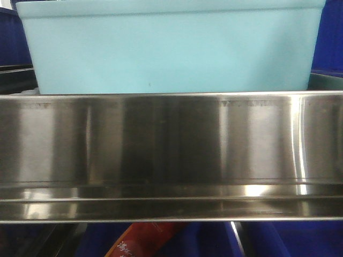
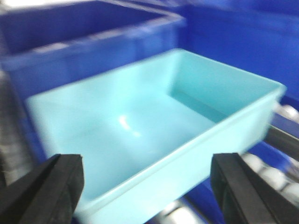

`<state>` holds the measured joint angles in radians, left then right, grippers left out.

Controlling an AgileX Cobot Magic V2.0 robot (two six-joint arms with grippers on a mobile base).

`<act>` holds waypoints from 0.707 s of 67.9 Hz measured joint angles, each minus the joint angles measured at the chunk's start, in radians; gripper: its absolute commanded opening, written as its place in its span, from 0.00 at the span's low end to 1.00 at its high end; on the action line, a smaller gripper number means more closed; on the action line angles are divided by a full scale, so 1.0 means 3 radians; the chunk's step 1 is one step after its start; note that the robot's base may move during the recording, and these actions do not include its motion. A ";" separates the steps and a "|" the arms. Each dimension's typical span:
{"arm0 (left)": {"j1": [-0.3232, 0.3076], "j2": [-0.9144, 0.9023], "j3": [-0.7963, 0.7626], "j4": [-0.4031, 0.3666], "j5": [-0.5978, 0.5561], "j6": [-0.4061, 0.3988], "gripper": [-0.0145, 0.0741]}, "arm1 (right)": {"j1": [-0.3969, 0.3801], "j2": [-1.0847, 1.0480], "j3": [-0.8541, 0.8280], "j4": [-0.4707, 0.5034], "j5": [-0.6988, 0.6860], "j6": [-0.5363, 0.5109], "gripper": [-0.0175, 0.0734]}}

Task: Fetch blue bin and place on conveyor start
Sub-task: 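Close both grippers on the light-blue bin's side walls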

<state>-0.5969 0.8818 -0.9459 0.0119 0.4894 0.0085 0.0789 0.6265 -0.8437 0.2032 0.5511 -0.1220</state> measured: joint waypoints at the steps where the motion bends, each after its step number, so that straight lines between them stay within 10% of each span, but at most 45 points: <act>1: -0.0023 0.0064 -0.0045 0.0000 0.0008 0.0000 0.68 | 0.0029 0.0057 -0.0040 0.0000 0.0033 0.0000 0.81; 26: 0.0356 0.1582 -0.1717 -0.0001 0.1274 -0.0501 0.68 | 0.0102 0.1679 -0.1606 0.0000 0.1259 0.0043 0.81; 48: 0.0671 0.2187 -0.2121 0.0307 0.1771 -0.0697 0.68 | 0.0104 0.2623 -0.2384 -0.0152 0.1654 0.0407 0.81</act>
<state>-0.3956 1.5380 -1.5821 0.1041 1.0209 -0.2007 0.1101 1.4135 -1.5588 0.1576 1.0472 0.0000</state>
